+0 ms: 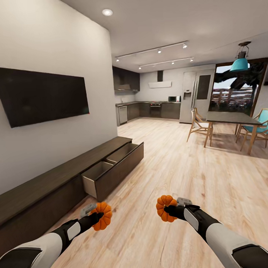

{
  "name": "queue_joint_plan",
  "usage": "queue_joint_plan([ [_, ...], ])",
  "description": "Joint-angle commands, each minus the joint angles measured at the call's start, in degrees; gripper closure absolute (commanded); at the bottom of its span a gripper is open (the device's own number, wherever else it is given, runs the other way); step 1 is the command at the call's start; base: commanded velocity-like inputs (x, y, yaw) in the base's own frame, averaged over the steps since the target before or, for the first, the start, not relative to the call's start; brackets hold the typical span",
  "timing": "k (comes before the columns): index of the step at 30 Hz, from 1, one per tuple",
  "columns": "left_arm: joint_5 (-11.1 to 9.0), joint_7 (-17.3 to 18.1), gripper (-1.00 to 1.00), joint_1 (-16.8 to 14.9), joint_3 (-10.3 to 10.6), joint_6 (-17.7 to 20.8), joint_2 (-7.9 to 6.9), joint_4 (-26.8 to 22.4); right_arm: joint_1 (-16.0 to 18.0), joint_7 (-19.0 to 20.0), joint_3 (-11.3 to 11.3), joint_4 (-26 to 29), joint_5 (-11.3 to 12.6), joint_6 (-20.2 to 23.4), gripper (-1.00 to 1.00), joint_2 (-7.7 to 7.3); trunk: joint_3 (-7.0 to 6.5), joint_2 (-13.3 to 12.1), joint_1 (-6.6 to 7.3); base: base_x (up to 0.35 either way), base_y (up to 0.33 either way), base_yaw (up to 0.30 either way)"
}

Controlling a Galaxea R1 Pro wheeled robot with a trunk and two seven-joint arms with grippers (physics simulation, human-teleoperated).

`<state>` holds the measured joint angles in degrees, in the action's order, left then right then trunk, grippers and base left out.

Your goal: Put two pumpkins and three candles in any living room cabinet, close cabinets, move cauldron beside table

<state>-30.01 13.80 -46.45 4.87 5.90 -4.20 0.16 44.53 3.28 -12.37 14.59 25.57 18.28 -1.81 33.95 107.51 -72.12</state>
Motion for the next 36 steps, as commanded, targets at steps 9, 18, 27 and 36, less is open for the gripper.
queue_joint_plan([
  [9,-0.7,0.1,1.0,0.0,0.4,0.2,0.78,0.1,0.0,0.1,-0.2,0.1,0.1,0.3,1.0,-0.04,0.05,0.0,0.0,0.292,-0.024,-0.003],
  [18,-0.7,0.1,1.0,0.0,0.4,0.2,0.87,0.1,0.0,0.1,-0.2,0.1,0.1,0.3,1.0,-0.04,0.05,0.0,0.0,0.302,-0.194,0.0],
  [27,-0.7,0.1,1.0,0.0,0.4,0.2,0.94,0.1,0.0,0.1,-0.2,0.1,0.1,0.3,1.0,-0.04,0.05,0.0,0.0,0.288,-0.229,0.0],
  [36,-0.7,0.1,1.0,0.0,0.4,0.2,0.93,0.1,0.0,0.1,-0.2,0.1,0.1,0.3,1.0,-0.04,0.05,0.0,0.0,0.285,-0.234,0.0],
])
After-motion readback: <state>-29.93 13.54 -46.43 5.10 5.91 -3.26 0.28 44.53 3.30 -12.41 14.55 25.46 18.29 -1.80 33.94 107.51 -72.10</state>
